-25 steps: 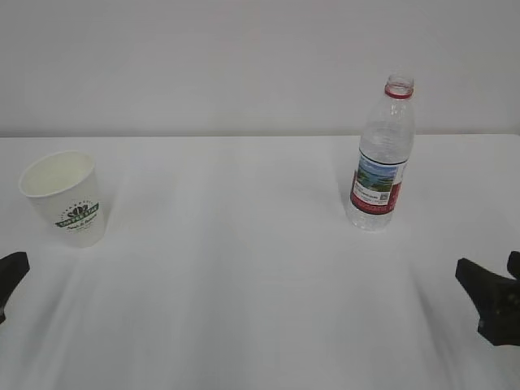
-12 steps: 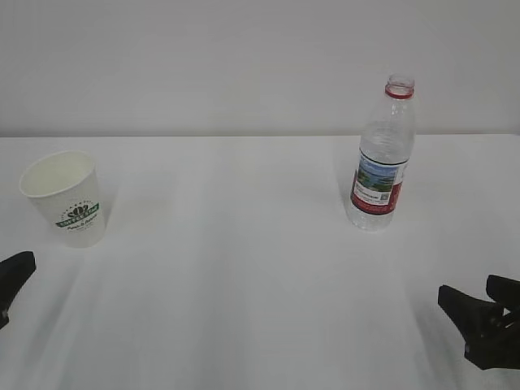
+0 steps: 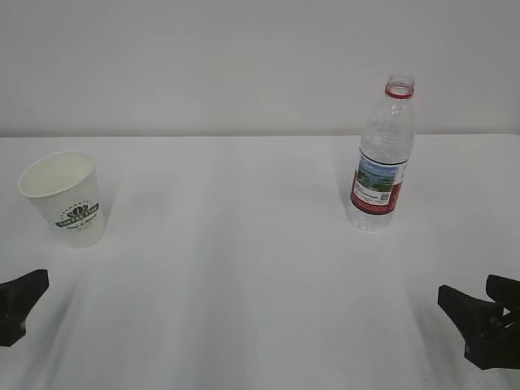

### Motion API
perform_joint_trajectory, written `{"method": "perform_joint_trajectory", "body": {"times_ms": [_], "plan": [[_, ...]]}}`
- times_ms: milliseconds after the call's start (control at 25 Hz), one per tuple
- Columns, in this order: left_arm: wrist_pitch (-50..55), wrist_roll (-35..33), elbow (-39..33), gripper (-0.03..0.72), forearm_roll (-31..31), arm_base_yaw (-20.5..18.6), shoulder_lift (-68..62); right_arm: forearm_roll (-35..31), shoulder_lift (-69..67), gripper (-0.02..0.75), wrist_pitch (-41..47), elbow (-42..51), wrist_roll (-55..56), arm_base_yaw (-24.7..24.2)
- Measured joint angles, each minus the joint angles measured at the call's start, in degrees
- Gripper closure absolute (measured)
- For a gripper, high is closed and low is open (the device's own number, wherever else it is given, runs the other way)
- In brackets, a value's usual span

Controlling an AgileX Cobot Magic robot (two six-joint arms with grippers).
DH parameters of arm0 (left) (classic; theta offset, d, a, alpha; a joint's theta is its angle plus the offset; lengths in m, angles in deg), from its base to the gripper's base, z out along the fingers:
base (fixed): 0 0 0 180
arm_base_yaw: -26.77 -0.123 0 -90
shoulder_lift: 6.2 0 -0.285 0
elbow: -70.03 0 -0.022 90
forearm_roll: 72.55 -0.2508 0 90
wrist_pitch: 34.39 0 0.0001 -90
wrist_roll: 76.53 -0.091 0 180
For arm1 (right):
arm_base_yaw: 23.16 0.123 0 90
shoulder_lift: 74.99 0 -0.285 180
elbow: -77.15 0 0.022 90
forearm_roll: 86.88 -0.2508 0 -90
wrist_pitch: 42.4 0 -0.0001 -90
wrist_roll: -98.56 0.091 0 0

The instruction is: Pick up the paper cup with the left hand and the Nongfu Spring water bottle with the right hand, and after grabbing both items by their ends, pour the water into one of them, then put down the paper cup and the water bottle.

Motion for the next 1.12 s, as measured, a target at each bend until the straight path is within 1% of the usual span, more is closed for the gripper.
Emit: {"method": "perform_joint_trajectory", "body": {"times_ms": [120, 160, 240, 480, 520, 640, 800, 1120], "plan": [[-1.58, 0.0, 0.0, 0.165, 0.0, 0.0, -3.29, 0.0, 0.0, 0.204, 0.0, -0.36, 0.0, 0.0], [-1.71, 0.0, 0.0, 0.165, 0.0, -0.58, -4.14, 0.0, 0.0, 0.204, 0.0, -0.66, 0.0, 0.0], [-1.83, 0.0, 0.0, 0.167, 0.0, -0.11, -5.22, 0.0, 0.0, 0.204, 0.0, -1.5, 0.0, 0.0], [-2.06, 0.0, 0.0, 0.182, -0.12, -0.07, -5.6, -0.36, 0.0, 0.204, 0.0, -3.15, 0.04, 0.0], [-2.18, 0.0, 0.0, 0.168, -0.25, -0.07, -5.6, -0.86, 0.23, 0.204, 0.0, -3.38, 0.04, 0.0], [-2.28, 0.0, 0.0, 0.194, -2.2, -0.07, -5.6, -2.51, 2.0, 0.203, 0.0, -3.49, 0.13, 0.0], [-2.28, 0.0, 0.0, 0.202, -4.89, -0.07, -5.6, -2.99, 4.1, 0.203, 0.0, -3.81, 2.26, 0.0], [-2.28, 0.04, 0.0, 0.212, -5.79, -0.07, -5.6, 1.91, 4.31, 0.204, 0.0, -4.07, 2.55, 0.0]]}}
